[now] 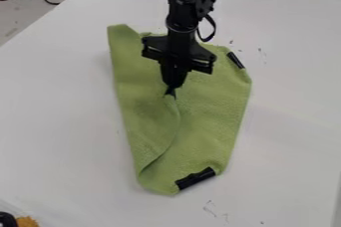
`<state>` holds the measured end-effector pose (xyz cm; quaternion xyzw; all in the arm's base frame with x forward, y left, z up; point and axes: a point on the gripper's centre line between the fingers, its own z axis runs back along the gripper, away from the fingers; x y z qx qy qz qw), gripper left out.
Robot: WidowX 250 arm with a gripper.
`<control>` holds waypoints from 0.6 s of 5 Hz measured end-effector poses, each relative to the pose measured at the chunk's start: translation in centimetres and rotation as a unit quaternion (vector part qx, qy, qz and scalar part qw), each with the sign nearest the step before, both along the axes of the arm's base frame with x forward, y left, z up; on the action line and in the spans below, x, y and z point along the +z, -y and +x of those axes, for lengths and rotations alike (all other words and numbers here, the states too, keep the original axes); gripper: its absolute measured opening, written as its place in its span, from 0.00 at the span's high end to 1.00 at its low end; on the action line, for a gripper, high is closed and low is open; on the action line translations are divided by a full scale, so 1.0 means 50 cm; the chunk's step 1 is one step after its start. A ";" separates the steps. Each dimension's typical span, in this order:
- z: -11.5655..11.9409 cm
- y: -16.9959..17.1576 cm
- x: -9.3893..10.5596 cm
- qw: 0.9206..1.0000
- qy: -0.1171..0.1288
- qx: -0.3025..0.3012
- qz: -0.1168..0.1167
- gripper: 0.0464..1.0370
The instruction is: Folding the cloth from bottom left to top right.
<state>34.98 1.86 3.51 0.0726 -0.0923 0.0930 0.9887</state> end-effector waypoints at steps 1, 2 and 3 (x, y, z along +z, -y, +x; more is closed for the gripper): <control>-0.002 0.005 -0.002 1.000 0.000 -0.010 -0.007 0.51; -0.007 0.013 0.028 0.999 0.022 -0.015 -0.019 0.20; -0.005 0.017 0.039 0.999 0.029 -0.024 -0.023 0.03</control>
